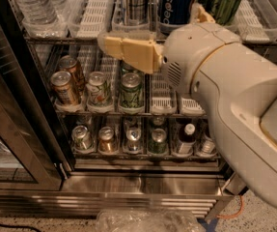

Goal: Pick redbull can from top shelf of fridge

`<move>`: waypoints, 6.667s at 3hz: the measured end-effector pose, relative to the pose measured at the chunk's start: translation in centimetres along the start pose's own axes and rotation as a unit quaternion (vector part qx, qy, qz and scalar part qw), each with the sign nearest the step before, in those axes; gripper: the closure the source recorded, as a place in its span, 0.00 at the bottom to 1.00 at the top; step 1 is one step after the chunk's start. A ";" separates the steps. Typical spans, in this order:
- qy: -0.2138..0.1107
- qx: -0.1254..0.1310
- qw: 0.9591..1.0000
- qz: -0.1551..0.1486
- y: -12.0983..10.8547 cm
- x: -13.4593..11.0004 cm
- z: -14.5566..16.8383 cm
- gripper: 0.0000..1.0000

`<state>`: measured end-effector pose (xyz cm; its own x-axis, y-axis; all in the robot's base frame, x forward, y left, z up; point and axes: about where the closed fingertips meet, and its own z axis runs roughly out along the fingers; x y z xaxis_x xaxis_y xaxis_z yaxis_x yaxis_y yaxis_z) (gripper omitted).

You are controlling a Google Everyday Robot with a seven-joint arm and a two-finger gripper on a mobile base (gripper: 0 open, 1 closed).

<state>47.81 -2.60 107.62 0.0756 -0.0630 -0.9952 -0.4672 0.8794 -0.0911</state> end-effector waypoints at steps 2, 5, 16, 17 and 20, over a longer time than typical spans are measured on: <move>-0.011 0.000 1.000 -0.026 0.5 -0.2 0.1 0.00; 0.005 0.018 1.000 0.010 -0.2 2.2 -1.0 0.00; -0.010 0.028 1.000 -0.001 -0.9 3.4 -1.4 0.40; -0.010 0.028 1.000 -0.001 -0.9 3.4 -1.4 0.23; 0.001 0.027 1.000 0.005 -0.9 3.6 -0.6 0.25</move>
Offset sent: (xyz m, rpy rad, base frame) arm -0.0013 0.0039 0.0014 -0.0298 -0.0381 0.0006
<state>48.02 -3.93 104.06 0.0696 -0.0541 -0.9961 -0.4204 0.9040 -0.0785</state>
